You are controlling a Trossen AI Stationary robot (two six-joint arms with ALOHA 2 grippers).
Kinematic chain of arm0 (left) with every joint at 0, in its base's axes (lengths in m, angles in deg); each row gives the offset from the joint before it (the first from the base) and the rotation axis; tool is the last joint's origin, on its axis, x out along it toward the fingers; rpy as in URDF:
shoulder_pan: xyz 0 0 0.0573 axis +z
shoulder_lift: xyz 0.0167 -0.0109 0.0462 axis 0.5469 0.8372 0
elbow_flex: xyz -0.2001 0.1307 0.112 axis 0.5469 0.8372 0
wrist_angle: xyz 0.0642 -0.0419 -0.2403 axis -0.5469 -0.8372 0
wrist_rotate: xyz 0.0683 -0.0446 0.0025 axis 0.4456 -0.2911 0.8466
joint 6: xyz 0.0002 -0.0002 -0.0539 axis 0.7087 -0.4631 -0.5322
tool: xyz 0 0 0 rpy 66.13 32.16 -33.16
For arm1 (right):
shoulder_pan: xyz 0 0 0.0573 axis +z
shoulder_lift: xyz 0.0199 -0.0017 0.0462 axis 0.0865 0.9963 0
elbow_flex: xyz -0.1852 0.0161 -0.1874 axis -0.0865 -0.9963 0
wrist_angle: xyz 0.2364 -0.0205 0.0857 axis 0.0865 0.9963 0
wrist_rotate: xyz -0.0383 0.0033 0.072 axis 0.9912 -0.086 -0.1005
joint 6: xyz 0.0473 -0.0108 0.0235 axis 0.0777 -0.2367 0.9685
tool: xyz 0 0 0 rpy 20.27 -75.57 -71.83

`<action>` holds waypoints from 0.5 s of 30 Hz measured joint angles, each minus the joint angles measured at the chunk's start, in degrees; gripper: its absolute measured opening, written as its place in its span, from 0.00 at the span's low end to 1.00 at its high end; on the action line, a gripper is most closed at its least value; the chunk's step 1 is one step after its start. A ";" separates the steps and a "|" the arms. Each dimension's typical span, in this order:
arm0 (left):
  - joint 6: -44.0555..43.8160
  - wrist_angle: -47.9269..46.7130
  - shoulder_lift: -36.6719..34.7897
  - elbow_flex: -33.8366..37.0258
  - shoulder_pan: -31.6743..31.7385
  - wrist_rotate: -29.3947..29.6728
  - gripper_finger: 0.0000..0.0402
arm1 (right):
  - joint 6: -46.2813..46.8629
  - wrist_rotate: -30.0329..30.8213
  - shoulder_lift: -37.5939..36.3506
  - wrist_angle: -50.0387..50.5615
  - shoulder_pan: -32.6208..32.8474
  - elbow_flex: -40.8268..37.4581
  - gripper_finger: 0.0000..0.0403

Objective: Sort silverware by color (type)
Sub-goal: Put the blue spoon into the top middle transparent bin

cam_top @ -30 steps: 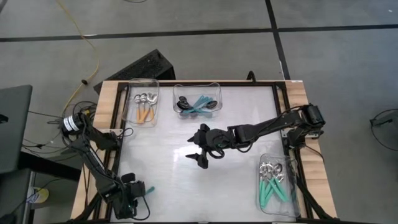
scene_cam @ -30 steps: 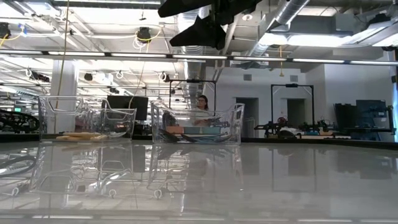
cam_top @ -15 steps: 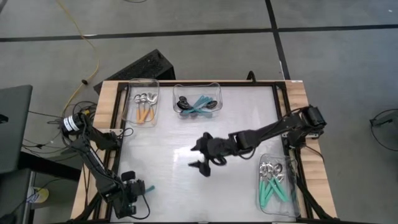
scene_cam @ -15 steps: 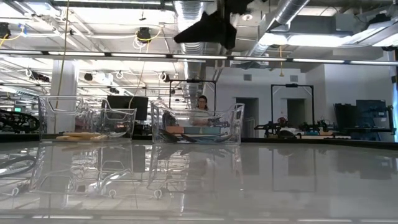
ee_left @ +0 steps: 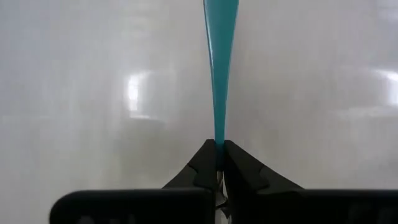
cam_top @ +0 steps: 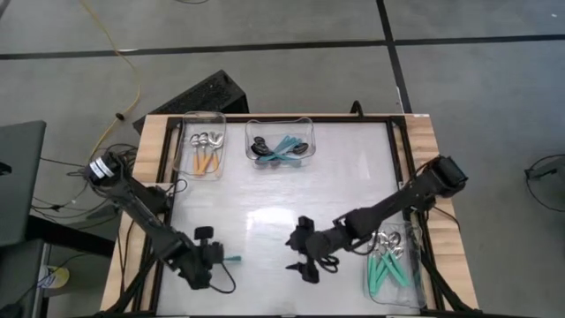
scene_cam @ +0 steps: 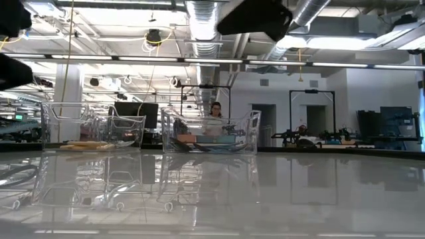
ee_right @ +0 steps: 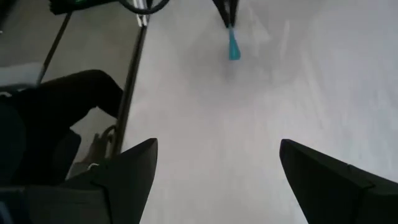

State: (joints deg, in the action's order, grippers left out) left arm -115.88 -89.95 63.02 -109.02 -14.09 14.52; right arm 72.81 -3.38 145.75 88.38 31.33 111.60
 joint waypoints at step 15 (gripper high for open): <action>28.73 6.18 -2.67 -0.15 10.11 12.69 0.01 | 21.22 -6.09 12.76 -21.33 -10.34 0.11 0.84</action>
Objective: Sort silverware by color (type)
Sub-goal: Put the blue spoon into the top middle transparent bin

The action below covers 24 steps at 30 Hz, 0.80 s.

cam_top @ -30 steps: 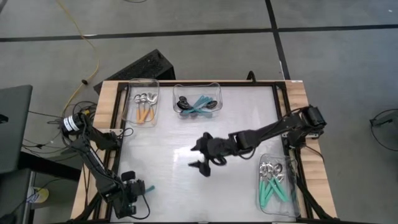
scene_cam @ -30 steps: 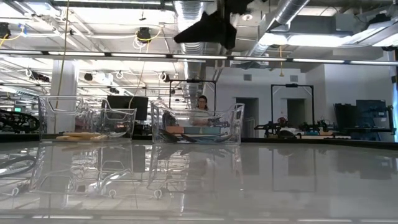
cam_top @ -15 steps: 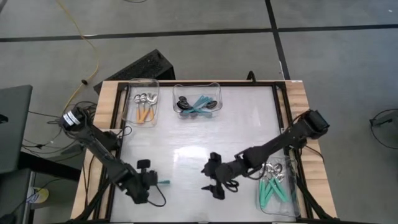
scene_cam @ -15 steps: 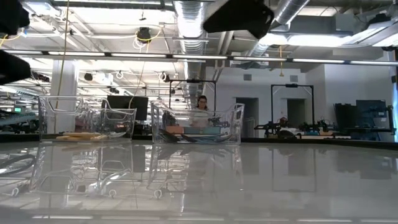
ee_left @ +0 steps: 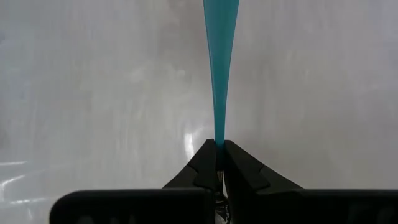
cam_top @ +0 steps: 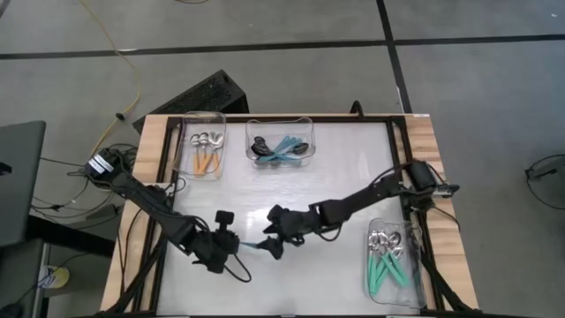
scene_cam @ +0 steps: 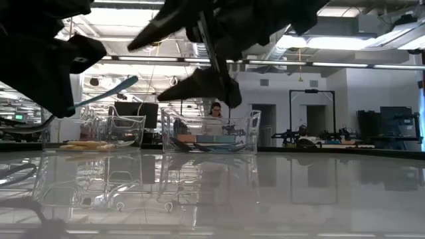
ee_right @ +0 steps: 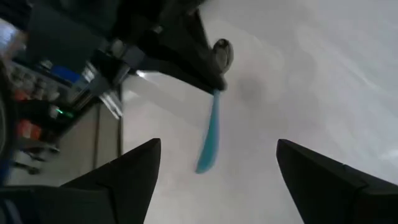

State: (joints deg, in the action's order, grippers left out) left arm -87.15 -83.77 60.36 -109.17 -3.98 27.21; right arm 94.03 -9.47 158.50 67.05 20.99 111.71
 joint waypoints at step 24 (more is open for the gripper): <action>2.57 -0.46 -0.05 -0.02 5.15 5.13 0.00 | -0.50 -4.96 2.19 -2.62 -3.89 -0.11 0.61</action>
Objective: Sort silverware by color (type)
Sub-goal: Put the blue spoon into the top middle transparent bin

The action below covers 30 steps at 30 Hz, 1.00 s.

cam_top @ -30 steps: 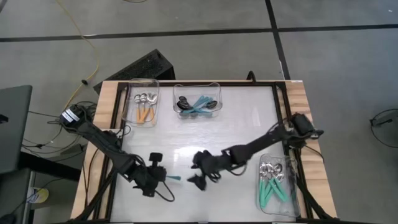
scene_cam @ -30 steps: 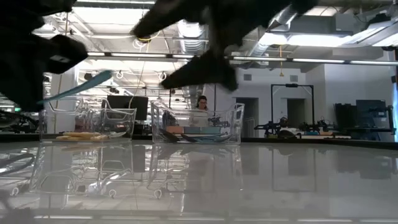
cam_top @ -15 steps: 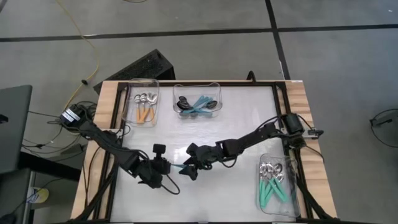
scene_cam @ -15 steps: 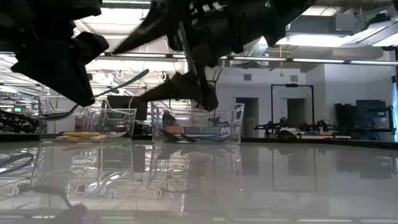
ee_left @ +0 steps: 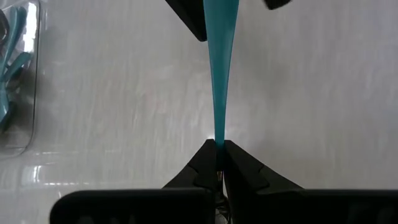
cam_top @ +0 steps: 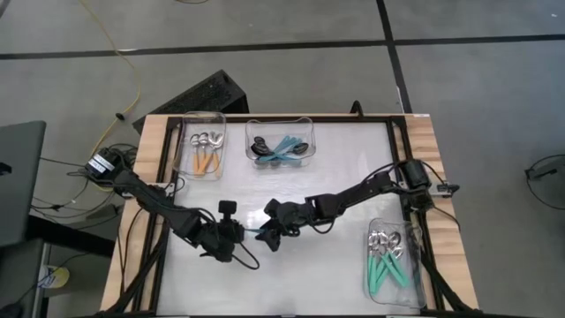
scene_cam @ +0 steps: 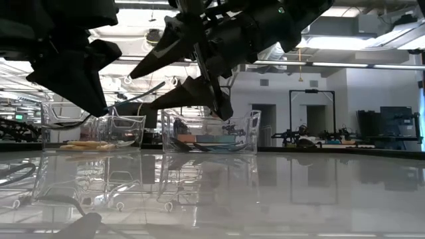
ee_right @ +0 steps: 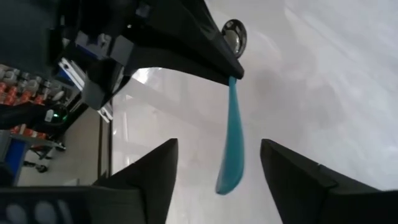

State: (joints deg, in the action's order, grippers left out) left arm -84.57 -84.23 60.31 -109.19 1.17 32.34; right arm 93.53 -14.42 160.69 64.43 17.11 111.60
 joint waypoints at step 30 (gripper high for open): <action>-7.91 -19.91 -9.32 -13.45 -7.34 12.16 0.39 | -15.55 -4.62 -13.62 16.82 -10.16 0.00 0.06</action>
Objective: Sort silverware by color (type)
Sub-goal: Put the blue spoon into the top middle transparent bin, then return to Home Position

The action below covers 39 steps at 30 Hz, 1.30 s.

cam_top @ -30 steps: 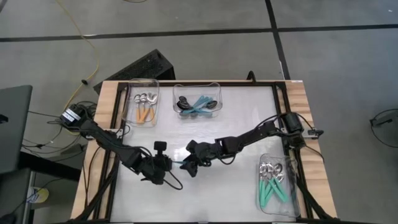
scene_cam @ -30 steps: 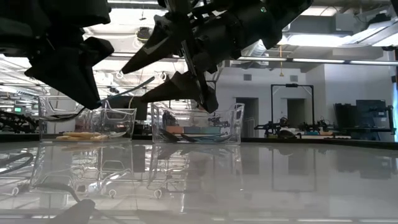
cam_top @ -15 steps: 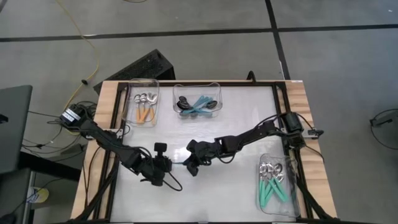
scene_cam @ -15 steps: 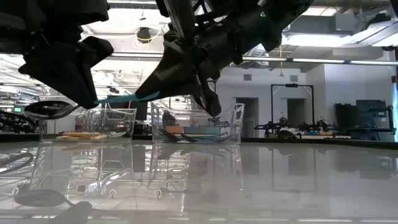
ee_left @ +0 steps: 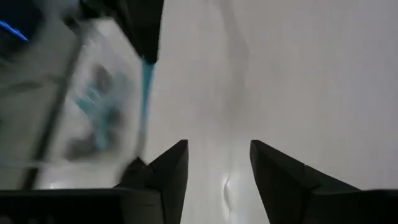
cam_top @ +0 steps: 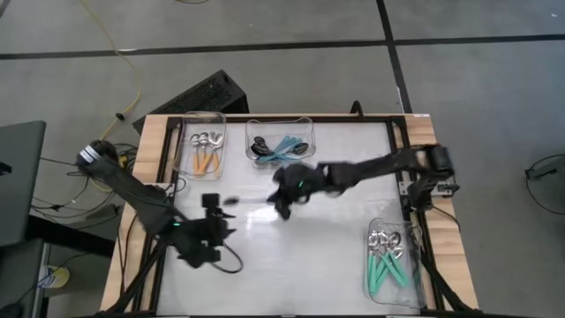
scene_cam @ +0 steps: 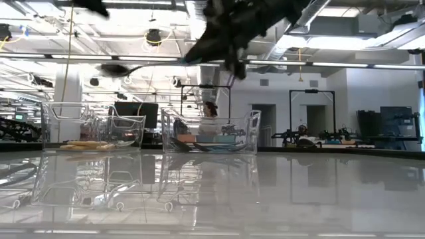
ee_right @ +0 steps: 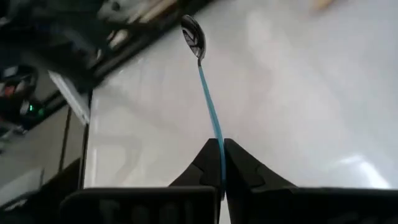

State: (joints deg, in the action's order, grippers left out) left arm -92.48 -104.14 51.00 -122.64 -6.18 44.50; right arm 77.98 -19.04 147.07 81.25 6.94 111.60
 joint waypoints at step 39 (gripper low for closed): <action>-1.39 20.87 -18.34 17.52 -6.22 16.09 0.40 | -13.68 4.47 -15.72 35.75 -24.17 3.01 0.49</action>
State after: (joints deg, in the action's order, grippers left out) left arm -93.87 -83.27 32.65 -105.12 -12.39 60.58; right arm 64.30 -14.57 131.35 117.00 -17.23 114.61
